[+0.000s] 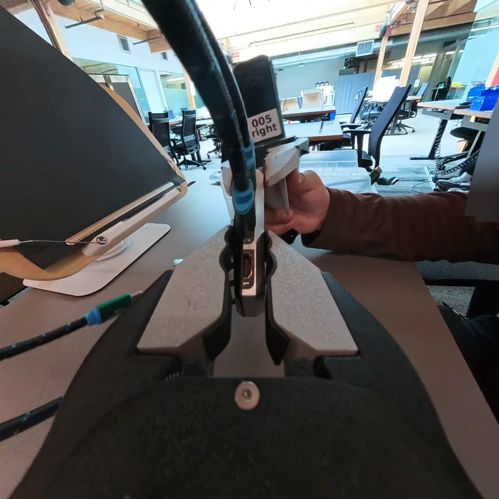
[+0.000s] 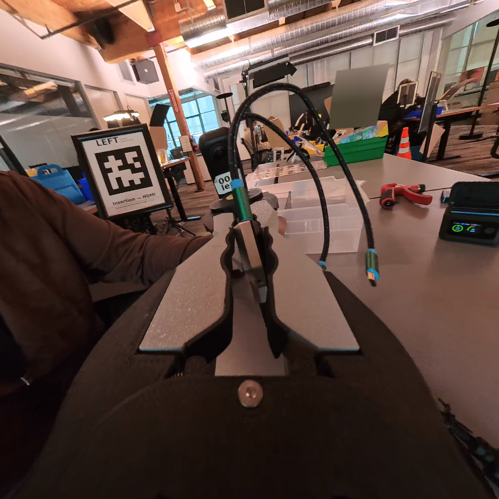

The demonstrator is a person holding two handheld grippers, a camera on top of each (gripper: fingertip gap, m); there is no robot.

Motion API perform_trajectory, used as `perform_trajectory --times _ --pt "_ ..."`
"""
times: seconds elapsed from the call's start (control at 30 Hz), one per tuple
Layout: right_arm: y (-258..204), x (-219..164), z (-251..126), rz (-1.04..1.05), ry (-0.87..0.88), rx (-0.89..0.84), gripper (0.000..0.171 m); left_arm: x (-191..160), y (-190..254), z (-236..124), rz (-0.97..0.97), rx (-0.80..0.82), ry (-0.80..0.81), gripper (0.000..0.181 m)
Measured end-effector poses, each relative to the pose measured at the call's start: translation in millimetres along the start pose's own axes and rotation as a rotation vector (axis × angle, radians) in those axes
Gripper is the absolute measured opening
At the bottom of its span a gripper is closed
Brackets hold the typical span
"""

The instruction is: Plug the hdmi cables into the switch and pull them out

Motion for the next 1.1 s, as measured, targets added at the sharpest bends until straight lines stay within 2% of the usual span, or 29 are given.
perform_trajectory --times 0.17,0.33,0.4,0.5,0.67,0.77,0.83,0.97,1.03,1.1 --pt "2 -4 -2 0.025 -0.007 0.017 0.018 -3 -1 2 -0.064 -0.024 0.016 0.018" --pt "5 -6 -4 0.055 -0.009 0.031 0.019 -5 0 3 -0.040 -0.004 0.013 0.019" --pt "5 -5 -5 0.044 -0.049 -0.013 0.022 -5 1 4 0.018 0.037 -0.037 0.019" --pt "2 -3 -7 -0.032 -0.076 -0.093 0.028 -8 0 3 0.074 0.104 -0.146 0.019" --pt "-12 2 -3 -0.191 -0.179 -0.175 0.018 -11 0 4 0.047 0.052 -0.188 0.019" --pt "-21 2 7 -0.250 -0.262 -0.188 0.020 -13 7 10 0.082 0.028 -0.224 0.020" --pt "-25 2 11 -0.272 -0.306 -0.193 0.013 -14 10 14 0.101 0.020 -0.243 0.019" --pt "-31 3 11 -0.358 -0.379 -0.226 0.011 -16 11 17 0.142 0.030 -0.261 0.016" --pt "-35 7 11 -0.374 -0.325 -0.208 0.011 -11 14 14 0.172 0.030 -0.214 0.019" --pt "-39 14 9 -0.349 -0.196 -0.155 0.009 2 17 6 0.190 0.011 -0.106 0.018"
Point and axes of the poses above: each gripper's, where its closed fingertips meet, z out along the fingers, x out of its top, y = z × x across the jaws, the point moved 10 cm from there along -z, back along the fingers, and after that the axes turned 1 degree about -y, right-handed, at the moved point
